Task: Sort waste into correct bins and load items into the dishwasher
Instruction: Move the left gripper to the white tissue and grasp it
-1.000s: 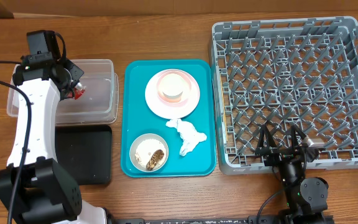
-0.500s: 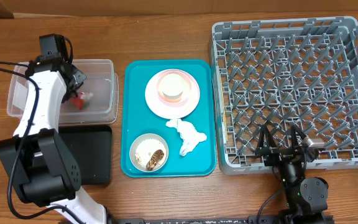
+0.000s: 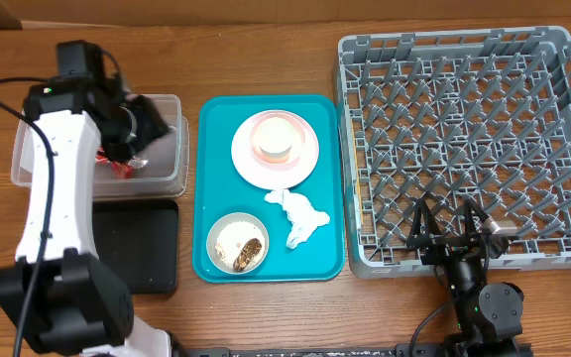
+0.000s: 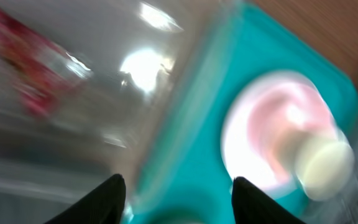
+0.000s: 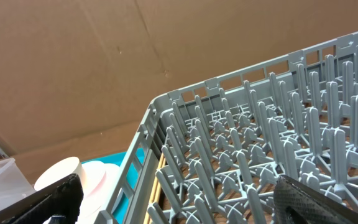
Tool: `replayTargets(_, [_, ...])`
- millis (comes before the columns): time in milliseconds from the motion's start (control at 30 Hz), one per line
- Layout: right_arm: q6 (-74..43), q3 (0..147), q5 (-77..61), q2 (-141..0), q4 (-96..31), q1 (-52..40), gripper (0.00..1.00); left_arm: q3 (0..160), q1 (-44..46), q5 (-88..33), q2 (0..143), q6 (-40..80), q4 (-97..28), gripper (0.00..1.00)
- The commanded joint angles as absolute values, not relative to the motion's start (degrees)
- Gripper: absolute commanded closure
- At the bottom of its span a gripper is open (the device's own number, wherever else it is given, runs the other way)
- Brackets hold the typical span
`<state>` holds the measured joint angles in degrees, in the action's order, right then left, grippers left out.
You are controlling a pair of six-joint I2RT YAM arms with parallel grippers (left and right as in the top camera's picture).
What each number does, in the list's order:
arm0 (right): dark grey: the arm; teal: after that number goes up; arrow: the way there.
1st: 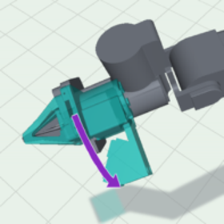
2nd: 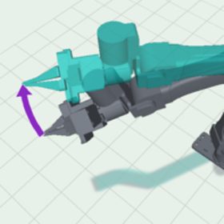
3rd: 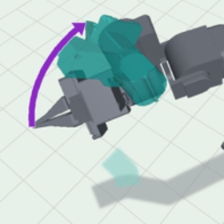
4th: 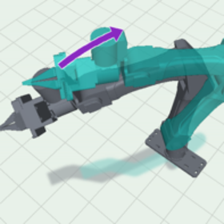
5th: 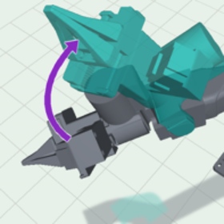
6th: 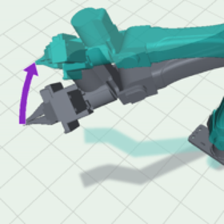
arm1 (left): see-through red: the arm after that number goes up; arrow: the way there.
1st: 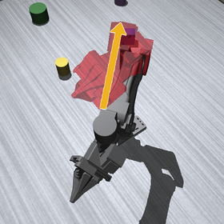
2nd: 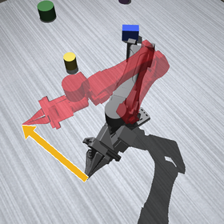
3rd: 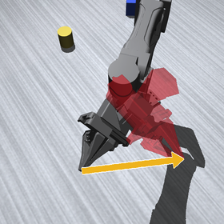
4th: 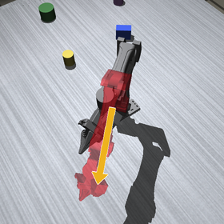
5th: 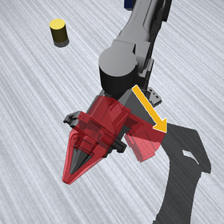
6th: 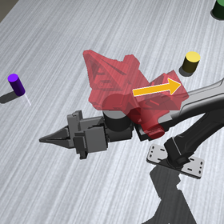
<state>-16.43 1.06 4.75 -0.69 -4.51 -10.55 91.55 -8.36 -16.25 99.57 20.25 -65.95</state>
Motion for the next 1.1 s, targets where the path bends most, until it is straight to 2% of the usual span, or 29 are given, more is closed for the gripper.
replayTargets(0, [-16.1,0.4,4.9,-0.2,-4.3,-10.9,0.00,92.4,-3.2,-26.8,97.9,12.9,-70.6,0.42])
replayTargets(233, [-16.1,0.4,4.9,-0.2,-4.3,-10.9,0.00,87.5,12.5,-24.8,98.1,12.9,-70.8,0.38])
replayTargets(500, [-16.1,0.4,4.9,-0.2,-4.3,-10.9,0.00,82.2,27.5,-12.0,98.1,24.9,-61.3,0.33])
replayTargets(767, [-16.1,0.4,4.9,-0.2,-4.3,-10.9,0.00,80.6,36.2,2.5,98.2,34.2,-57.5,0.30])
replayTargets(933, [-16.1,0.4,4.9,-0.2,-4.3,-10.9,0.00,80.2,38.5,5.0,98.2,36.3,-55.9,0.28])
replayTargets(1000, [-16.1,0.4,4.9,-0.2,-4.3,-10.9,0.00,79.5,39.0,5.0,98.2,36.5,-54.9,0.11])
replayTargets(1067, [-16.1,0.4,4.9,-0.2,-4.3,-10.9,0.00,78.6,39.0,4.9,98.2,36.5,-54.2,0.09])
